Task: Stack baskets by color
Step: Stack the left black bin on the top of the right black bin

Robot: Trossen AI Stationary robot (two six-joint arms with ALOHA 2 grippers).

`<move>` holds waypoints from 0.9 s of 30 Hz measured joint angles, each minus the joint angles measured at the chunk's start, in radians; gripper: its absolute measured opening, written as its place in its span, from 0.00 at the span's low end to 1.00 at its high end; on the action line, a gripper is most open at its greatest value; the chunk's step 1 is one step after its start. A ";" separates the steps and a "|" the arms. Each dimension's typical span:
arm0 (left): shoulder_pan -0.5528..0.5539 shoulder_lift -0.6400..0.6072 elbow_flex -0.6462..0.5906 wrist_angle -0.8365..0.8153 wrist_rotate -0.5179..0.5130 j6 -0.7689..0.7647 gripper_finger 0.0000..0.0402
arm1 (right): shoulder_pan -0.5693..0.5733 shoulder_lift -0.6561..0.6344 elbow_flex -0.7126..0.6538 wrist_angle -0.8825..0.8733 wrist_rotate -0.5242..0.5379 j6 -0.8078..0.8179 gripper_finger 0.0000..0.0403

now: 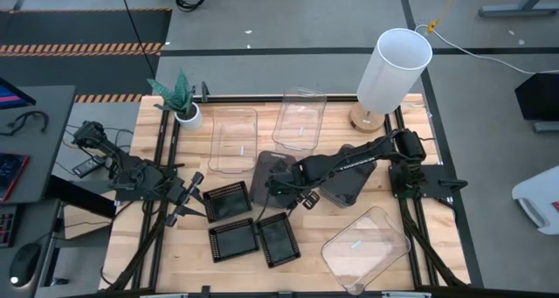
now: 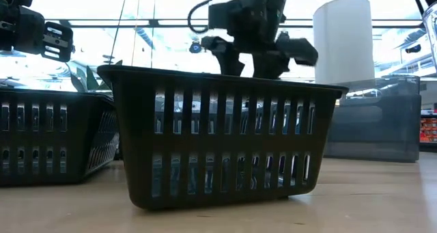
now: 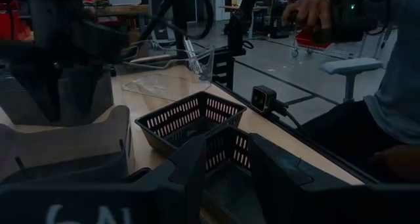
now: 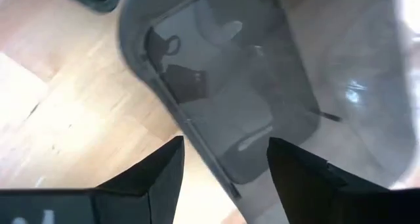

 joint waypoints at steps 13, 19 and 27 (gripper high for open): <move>0.000 0.000 0.000 0.000 0.000 0.000 0.30 | -0.002 0.001 -0.204 0.263 -0.022 -0.104 0.41; 0.000 0.000 0.000 0.000 0.000 0.000 0.30 | -0.003 0.000 -0.247 0.291 -0.022 -0.106 0.27; 0.000 0.000 0.000 0.000 0.000 0.000 0.30 | -0.003 0.000 -0.256 0.291 -0.025 -0.118 0.04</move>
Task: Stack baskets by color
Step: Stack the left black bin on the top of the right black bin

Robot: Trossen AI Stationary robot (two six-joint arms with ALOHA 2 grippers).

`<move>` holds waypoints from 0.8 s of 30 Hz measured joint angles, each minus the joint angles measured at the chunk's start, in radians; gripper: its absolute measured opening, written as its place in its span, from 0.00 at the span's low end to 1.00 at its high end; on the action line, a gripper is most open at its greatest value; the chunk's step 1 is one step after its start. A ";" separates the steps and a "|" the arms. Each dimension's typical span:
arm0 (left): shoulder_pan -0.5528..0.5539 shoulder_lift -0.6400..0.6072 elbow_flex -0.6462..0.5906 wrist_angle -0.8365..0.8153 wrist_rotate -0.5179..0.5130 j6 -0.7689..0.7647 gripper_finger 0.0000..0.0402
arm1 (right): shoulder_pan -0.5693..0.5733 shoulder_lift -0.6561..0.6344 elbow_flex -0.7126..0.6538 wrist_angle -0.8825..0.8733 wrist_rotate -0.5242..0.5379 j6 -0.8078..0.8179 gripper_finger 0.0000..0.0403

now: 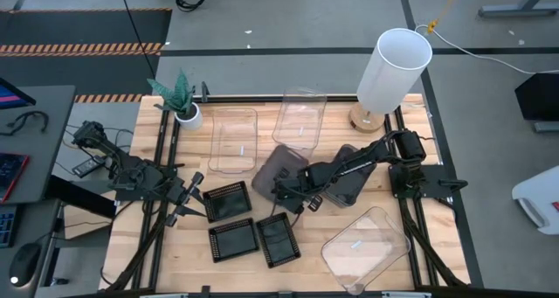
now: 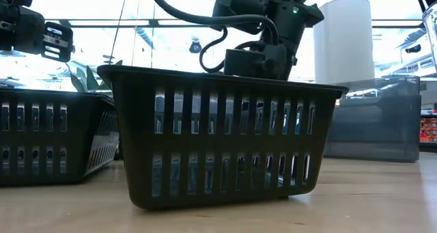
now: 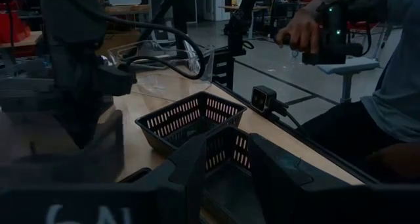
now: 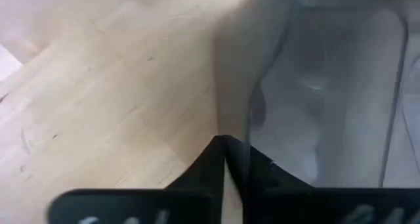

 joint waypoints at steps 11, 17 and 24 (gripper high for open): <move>0.000 0.000 0.000 0.000 0.000 0.000 0.30 | 0.036 0.000 0.081 -0.044 0.126 -0.030 0.02; 0.000 0.000 0.000 0.000 0.000 0.000 0.30 | 0.058 -0.013 0.207 -0.191 0.183 0.002 0.02; 0.000 0.000 0.000 0.000 0.000 0.000 0.30 | 0.083 -0.110 0.288 -0.358 0.201 0.145 0.01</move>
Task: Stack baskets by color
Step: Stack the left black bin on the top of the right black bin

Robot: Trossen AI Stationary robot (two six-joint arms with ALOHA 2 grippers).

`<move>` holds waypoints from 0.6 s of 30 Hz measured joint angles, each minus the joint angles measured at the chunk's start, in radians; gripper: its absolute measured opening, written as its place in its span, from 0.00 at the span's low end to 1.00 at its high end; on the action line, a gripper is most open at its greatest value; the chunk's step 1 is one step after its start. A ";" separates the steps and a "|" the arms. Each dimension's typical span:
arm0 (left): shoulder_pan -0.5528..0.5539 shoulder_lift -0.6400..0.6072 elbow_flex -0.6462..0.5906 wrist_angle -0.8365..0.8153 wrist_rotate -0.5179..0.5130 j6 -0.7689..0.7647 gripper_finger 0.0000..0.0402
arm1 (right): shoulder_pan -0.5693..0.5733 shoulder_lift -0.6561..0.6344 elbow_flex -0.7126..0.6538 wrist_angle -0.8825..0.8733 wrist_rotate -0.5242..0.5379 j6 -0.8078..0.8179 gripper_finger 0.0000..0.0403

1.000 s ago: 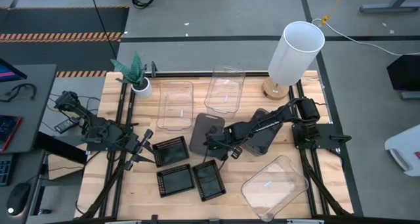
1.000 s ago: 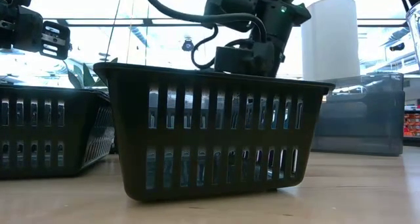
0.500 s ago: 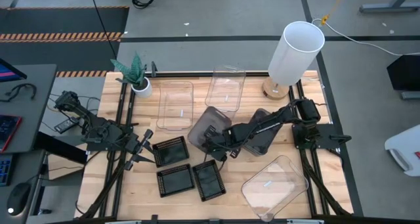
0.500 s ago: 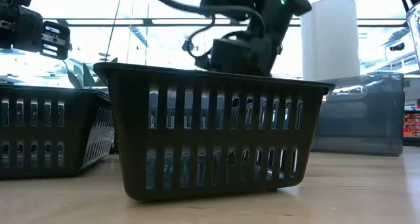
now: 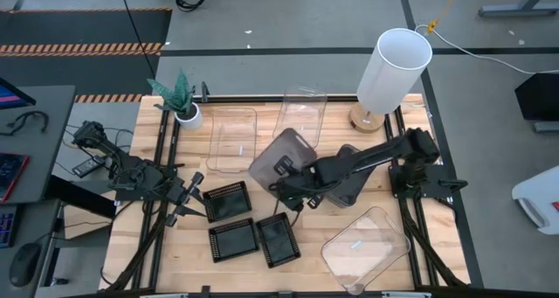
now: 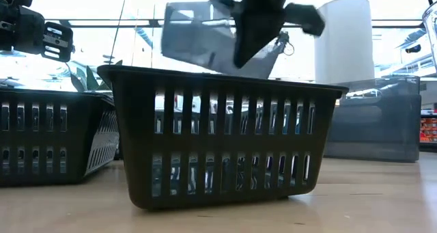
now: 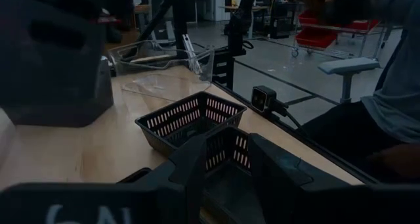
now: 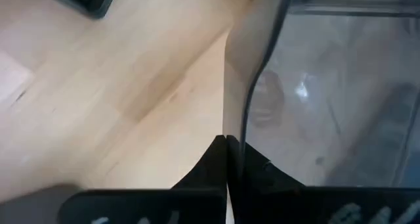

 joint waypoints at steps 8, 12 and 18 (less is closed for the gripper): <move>0.000 0.000 0.000 0.000 0.000 0.000 0.30 | 0.060 -0.117 0.000 -0.291 0.017 0.076 0.01; 0.000 0.000 0.000 0.000 0.000 0.000 0.30 | 0.075 -0.162 0.000 -0.461 -0.045 0.154 0.01; 0.000 0.000 0.000 0.000 0.000 0.000 0.30 | 0.113 -0.209 -0.019 -0.622 -0.066 0.202 0.01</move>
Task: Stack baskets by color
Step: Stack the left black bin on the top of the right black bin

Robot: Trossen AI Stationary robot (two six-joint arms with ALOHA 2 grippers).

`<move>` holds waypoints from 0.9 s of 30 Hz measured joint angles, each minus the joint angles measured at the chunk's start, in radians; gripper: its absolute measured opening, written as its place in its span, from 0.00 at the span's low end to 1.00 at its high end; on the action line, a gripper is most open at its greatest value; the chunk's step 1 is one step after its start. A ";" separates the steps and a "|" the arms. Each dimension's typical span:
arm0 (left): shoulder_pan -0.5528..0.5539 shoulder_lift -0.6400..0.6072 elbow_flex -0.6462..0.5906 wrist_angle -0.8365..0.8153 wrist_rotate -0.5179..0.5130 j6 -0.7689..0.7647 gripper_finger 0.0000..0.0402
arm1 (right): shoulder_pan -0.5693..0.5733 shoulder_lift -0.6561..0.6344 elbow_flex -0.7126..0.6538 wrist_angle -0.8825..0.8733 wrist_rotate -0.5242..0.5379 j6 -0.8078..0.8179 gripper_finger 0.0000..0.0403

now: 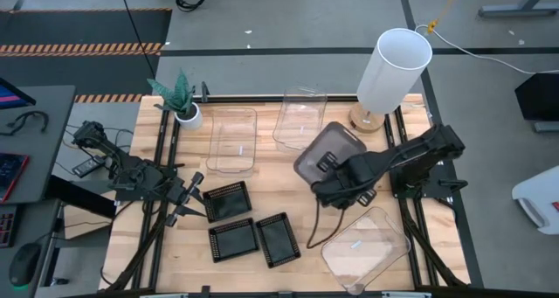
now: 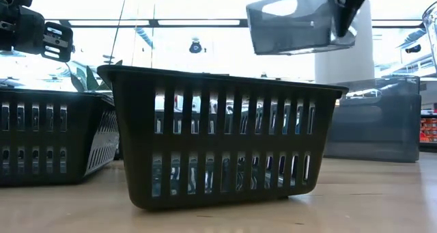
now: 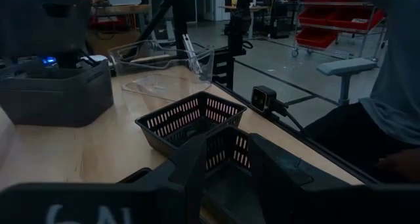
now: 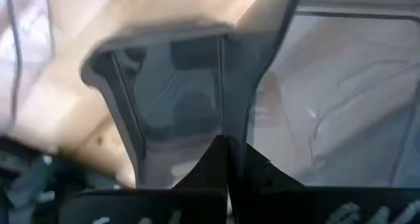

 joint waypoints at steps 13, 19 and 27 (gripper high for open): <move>0.000 0.000 0.000 0.001 0.000 0.000 0.30 | 0.086 -0.232 -0.362 0.000 -0.056 0.088 0.01; 0.000 0.000 0.000 0.000 0.000 0.000 0.30 | 0.110 -0.284 -0.520 0.133 -0.055 0.071 0.01; 0.000 0.000 0.000 0.000 0.000 0.000 0.30 | 0.116 -0.228 -0.615 0.383 -0.025 0.027 0.05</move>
